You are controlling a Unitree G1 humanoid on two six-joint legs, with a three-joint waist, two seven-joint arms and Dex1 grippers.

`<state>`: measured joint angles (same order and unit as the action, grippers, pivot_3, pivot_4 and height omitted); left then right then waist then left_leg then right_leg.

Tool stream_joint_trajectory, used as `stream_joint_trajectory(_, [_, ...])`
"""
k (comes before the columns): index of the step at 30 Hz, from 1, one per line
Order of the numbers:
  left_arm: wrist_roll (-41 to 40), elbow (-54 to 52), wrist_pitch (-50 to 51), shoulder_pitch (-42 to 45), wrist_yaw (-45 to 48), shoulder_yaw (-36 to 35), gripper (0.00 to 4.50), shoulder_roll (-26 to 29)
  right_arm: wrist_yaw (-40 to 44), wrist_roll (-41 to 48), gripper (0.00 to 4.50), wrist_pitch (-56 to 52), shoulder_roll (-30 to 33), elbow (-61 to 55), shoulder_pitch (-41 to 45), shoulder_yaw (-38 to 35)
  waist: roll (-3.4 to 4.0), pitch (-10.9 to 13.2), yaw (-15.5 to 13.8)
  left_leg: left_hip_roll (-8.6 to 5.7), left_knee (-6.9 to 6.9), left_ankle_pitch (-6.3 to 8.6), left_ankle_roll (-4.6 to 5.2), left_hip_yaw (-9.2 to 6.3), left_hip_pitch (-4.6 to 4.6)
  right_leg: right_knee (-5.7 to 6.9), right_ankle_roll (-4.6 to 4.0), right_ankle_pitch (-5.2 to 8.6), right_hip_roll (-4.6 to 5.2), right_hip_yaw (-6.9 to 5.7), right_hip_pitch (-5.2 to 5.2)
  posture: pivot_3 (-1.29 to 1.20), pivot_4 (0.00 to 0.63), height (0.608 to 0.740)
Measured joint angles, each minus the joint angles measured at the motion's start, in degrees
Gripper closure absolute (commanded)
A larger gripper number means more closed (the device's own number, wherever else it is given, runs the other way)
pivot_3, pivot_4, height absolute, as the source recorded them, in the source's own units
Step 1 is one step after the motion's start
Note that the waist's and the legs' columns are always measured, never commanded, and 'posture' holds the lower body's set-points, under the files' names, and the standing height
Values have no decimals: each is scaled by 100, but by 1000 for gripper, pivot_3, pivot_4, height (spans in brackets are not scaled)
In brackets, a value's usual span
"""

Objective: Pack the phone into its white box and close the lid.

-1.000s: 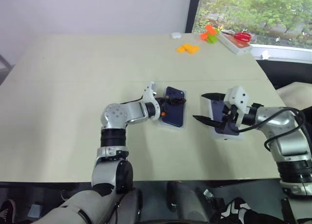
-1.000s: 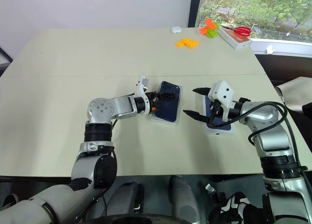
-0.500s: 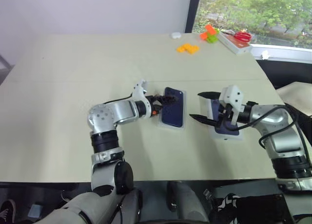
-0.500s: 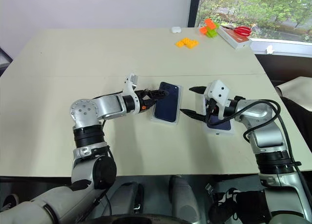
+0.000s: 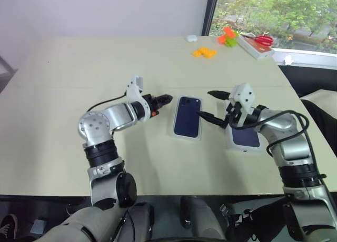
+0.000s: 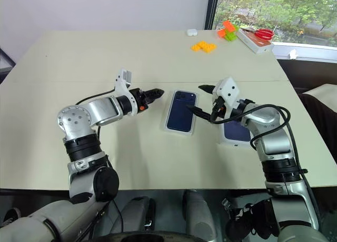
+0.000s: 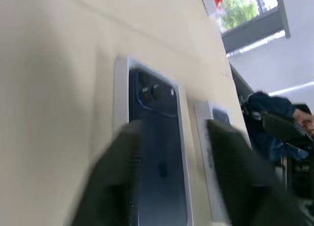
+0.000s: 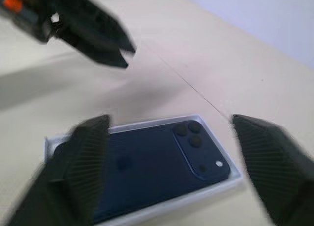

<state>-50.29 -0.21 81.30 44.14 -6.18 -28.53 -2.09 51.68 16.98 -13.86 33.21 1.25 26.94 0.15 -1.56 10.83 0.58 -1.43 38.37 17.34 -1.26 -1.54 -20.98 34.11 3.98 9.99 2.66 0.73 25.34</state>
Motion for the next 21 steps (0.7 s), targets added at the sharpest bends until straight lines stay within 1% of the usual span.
stream_joint_trajectory(1, [24,-8,-74,-54,102,144,4462,75,-20,0,2399,-28,-1,-6,0,6,0,0,2,-1,0,0,0,0,0,0,0,0,0,0,0,0,150,740])
stream_joint_trajectory(5, [434,-18,-819,-270,587,731,4500,384,-63,-1,4479,-79,0,-76,0,7,0,0,11,-1,0,0,-1,2,3,2,-2,-1,-3,0,-1,0,150,740])
stream_joint_trajectory(9, [636,166,-1407,-345,1070,1085,4500,413,-136,-67,4479,-88,-66,-99,-1,102,1,-1,5,-1,0,-1,-1,2,4,2,-3,-2,-5,0,-2,0,150,740])
stream_joint_trajectory(13, [655,332,-1552,-482,1476,1473,4500,348,-383,-621,4479,-72,-109,-97,-48,628,2,-1,6,0,0,0,2,3,1,1,-3,-1,-4,1,-1,0,150,740])
stream_joint_trajectory(15, [714,366,-1557,-537,1515,1642,4500,312,-528,-867,4479,-72,-134,-96,-86,804,2,-1,7,1,0,0,2,3,0,1,-3,-1,-2,1,1,0,150,740])
stream_joint_trajectory(20, [743,374,-1632,-543,1610,1697,4500,411,-596,-788,4479,-229,-233,-141,-118,724,2,-1,11,4,0,0,2,2,3,3,-3,-2,-5,1,0,0,150,740])
stream_joint_trajectory(21, [727,362,-1682,-544,1719,1690,4248,505,-552,-660,4243,-324,-228,-183,-122,618,2,-1,12,4,0,0,2,2,3,4,-3,-2,-6,1,0,0,150,740])
